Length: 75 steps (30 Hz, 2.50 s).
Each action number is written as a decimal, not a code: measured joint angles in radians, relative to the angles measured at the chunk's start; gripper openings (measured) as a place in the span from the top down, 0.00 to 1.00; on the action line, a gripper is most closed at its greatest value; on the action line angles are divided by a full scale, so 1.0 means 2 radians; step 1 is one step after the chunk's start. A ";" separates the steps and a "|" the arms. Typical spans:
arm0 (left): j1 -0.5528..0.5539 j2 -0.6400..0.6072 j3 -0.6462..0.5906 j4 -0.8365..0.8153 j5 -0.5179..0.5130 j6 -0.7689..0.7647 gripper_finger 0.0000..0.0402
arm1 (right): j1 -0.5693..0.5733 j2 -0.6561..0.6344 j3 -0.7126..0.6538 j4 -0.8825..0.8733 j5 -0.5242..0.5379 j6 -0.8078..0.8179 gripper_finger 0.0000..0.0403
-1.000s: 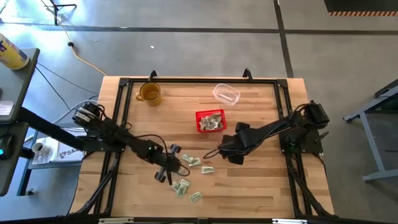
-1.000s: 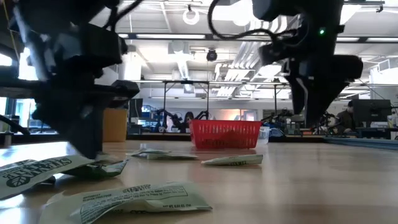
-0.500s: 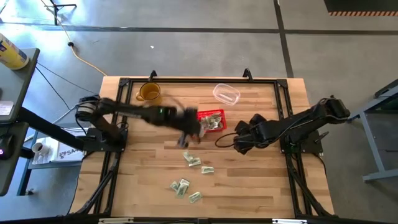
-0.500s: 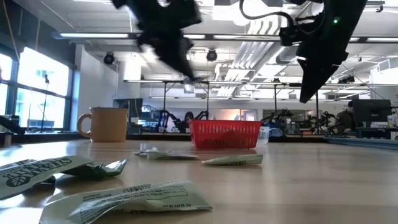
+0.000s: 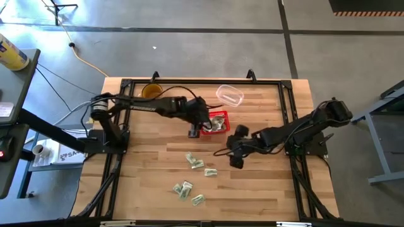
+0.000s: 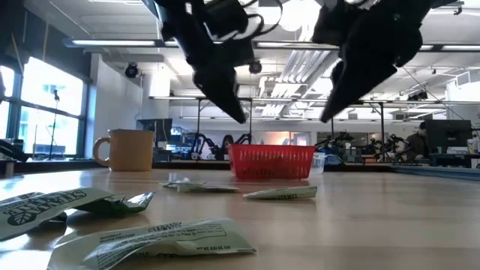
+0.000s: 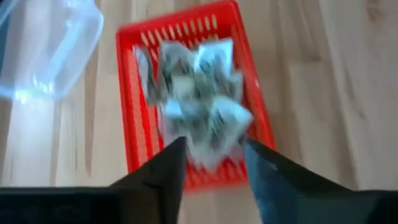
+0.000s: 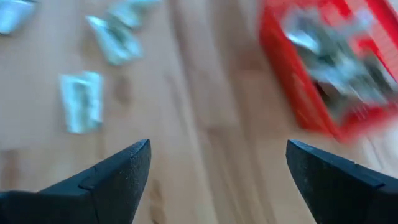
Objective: Pick and place items into bin
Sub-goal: Put the white packet into the red basket
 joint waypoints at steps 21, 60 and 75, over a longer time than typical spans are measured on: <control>-0.110 -0.186 -0.218 -0.023 -0.002 -0.149 0.54 | 0.065 0.232 0.143 0.063 -0.052 -0.013 0.10; -0.169 -0.075 -0.222 0.150 0.001 -0.055 0.22 | -0.164 0.090 0.153 -0.163 0.004 -0.101 0.32; -0.158 -0.008 -0.202 0.146 -0.014 0.040 0.90 | 0.001 0.063 0.154 -0.291 0.035 0.075 0.15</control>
